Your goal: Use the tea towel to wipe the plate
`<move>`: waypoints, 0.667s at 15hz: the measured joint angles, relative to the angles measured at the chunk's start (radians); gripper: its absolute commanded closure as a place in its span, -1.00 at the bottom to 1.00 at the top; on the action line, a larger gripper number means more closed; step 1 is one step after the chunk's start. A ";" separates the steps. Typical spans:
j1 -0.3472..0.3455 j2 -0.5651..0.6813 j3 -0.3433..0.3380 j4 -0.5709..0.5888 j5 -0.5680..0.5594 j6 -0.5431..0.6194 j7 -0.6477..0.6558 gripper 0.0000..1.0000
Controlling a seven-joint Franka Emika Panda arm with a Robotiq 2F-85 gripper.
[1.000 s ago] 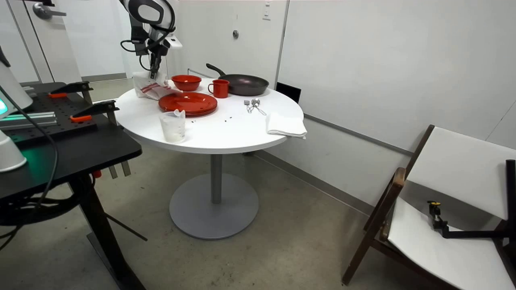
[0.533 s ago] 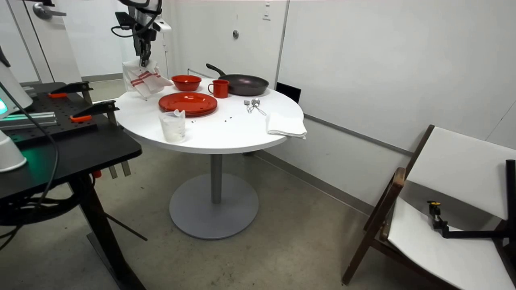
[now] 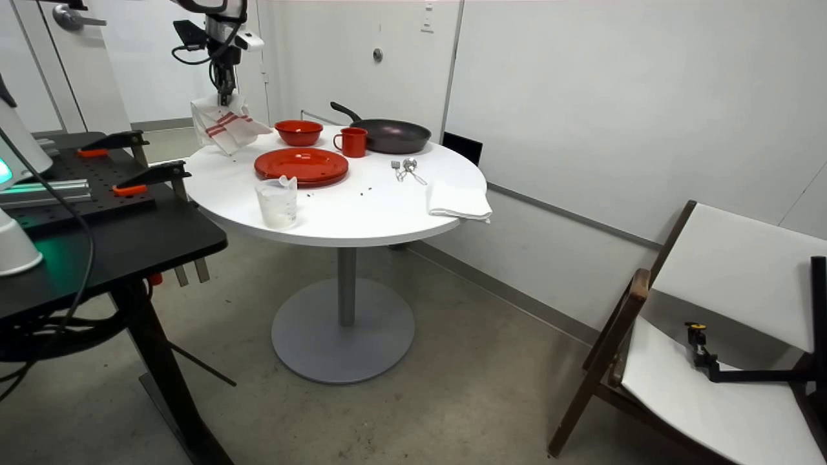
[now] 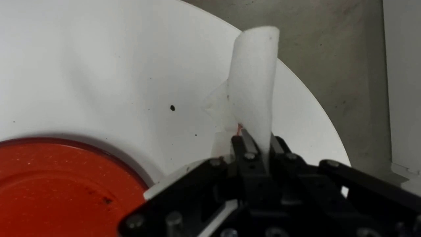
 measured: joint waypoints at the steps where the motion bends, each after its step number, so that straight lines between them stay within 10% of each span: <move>1: 0.000 0.019 0.001 0.004 0.000 0.039 0.000 0.95; 10: -0.072 0.267 0.053 0.127 0.048 0.172 -0.016 0.95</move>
